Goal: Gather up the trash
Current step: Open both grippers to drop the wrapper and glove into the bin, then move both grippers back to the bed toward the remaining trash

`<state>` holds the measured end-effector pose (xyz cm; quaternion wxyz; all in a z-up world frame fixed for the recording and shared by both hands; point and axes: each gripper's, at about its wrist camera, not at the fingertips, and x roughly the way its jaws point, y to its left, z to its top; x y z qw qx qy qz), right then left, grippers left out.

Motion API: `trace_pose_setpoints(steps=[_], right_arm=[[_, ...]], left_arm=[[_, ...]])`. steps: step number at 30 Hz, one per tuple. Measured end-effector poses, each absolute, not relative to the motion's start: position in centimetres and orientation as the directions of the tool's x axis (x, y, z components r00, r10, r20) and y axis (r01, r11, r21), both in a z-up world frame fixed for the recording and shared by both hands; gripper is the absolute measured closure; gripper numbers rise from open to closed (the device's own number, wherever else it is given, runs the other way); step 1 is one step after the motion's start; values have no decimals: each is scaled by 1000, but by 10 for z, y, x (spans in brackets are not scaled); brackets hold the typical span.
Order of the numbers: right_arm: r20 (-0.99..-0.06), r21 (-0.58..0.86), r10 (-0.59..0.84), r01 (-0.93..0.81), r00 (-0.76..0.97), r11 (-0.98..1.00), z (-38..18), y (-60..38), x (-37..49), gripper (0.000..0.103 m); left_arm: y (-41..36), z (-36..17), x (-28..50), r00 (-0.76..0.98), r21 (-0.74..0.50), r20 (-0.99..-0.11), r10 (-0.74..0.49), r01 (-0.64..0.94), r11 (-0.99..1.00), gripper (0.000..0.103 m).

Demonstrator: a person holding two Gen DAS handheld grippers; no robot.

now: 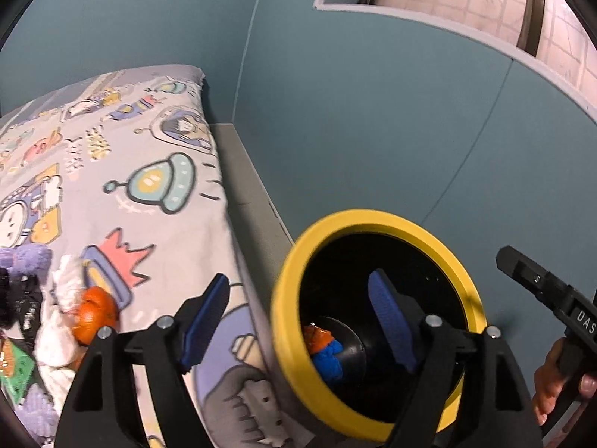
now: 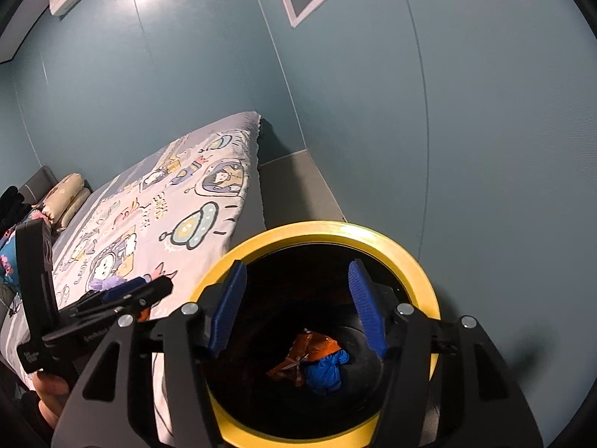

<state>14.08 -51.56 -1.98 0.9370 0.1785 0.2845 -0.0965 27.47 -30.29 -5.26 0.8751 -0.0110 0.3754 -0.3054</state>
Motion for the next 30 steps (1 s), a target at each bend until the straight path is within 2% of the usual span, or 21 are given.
trace_pose_setpoints(steps=[11, 15, 30], right_arm=[[-514, 264, -21, 182, 858, 947, 16, -465, 139, 37], [-499, 250, 15, 127, 867, 960, 28, -439, 141, 36], [-509, 200, 139, -40, 850, 979, 38, -335, 160, 32]], left_arm=[[-219, -10, 259, 657, -212, -594, -464, 429, 878, 14], [-182, -1, 260, 697, -194, -586, -414, 375, 906, 11], [-37, 6, 260, 795, -140, -578, -185, 127, 982, 8]])
